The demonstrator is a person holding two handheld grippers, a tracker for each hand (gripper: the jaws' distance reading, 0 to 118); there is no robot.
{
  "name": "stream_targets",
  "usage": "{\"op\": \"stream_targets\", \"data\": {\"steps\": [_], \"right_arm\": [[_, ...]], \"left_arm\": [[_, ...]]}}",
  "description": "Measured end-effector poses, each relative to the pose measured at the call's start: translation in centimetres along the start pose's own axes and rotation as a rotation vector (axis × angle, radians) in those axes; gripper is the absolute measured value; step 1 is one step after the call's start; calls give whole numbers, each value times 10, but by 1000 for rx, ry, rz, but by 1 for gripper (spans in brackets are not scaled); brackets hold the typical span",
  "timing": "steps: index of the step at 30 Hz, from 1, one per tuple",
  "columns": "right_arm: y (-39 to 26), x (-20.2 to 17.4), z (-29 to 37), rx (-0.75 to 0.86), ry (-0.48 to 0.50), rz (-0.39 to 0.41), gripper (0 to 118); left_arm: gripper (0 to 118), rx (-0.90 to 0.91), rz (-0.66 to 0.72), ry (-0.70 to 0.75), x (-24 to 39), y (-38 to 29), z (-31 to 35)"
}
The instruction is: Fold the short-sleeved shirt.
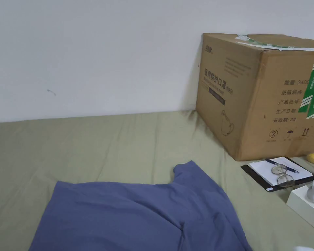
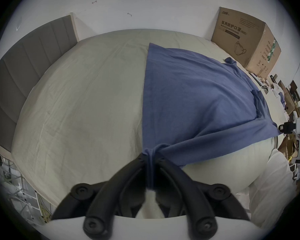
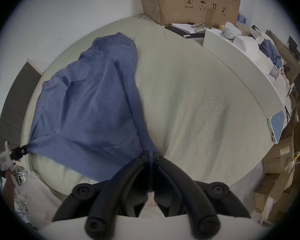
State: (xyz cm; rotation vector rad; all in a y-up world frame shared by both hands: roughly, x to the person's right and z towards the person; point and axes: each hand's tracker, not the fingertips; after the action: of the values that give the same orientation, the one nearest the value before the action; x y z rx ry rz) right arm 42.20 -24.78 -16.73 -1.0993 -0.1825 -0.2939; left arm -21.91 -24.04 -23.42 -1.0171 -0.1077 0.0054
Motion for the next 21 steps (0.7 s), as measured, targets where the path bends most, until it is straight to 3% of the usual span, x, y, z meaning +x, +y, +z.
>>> {"op": "stream_targets", "data": {"steps": [1,2,3,4,5,11,13,14,15,16,17,18,21], "right_arm": [[0,-1,2,7,2,-5,41],[0,-2,5,19,7,-8,82],[1,-3,10,27,16,-7,104],[2,-4,16,31,27,-8,112],[2,-7,23,48,36,-8,113],[-7,-39,95,355,115,14,113],[-17,-56,122,437,185,19,107],[-24,-63,132,502,221,23,90],[-32,-70,141,572,245,32,62],[-38,-80,149,623,231,48,32],[-42,-89,154,646,204,59,1],[-45,-96,160,671,191,70,1],[-40,-110,167,646,275,84,0]], "left_arm": [[57,-14,5,35,0,0,0],[98,-5,10,49,-2,0,1],[115,11,17,66,-3,0,5],[118,56,33,85,-3,1,13],[118,92,42,86,-3,3,22],[118,328,233,-96,1,12,92],[117,378,275,-178,9,6,114],[109,429,283,-206,11,0,122],[89,493,290,-198,15,-7,130],[57,529,285,-147,22,-13,137],[15,526,265,-94,26,-16,139],[1,527,236,-55,27,-18,142],[1,502,185,-93,17,-12,147]]}}
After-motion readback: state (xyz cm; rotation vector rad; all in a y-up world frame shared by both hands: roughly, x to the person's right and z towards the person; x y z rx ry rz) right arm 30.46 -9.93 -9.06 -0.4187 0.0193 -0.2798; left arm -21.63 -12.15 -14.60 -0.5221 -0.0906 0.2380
